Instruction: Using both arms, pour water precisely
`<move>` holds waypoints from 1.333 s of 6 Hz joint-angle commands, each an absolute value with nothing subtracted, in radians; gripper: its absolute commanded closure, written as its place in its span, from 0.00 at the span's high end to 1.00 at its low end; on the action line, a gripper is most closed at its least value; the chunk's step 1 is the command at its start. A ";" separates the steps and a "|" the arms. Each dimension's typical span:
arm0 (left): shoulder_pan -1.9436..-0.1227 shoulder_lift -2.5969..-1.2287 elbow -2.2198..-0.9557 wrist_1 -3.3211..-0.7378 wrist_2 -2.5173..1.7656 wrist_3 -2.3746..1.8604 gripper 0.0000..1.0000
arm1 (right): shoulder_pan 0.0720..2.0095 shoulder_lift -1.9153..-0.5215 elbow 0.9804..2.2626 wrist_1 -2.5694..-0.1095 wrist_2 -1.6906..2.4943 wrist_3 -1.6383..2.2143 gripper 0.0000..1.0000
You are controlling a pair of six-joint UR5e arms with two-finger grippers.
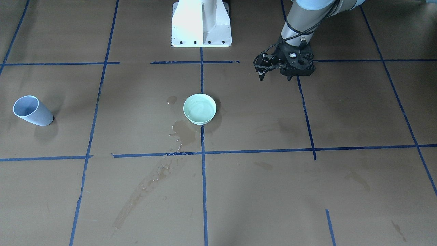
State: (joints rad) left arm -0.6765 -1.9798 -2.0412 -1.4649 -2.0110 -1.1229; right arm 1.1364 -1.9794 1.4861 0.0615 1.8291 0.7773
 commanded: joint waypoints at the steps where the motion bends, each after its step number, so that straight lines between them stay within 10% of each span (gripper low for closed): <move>1: -0.676 -1.980 -2.042 -1.465 -2.011 -1.123 1.00 | 1.366 -1.973 1.593 -0.080 2.088 0.732 1.00; 5: -0.676 -1.980 -2.042 -1.465 -2.011 -1.123 1.00 | 1.629 -1.951 1.912 -0.832 2.359 0.304 0.99; 8: -0.676 -1.983 -2.042 -1.465 -2.011 -1.123 1.00 | 1.600 -1.778 1.916 -1.497 2.346 0.001 1.00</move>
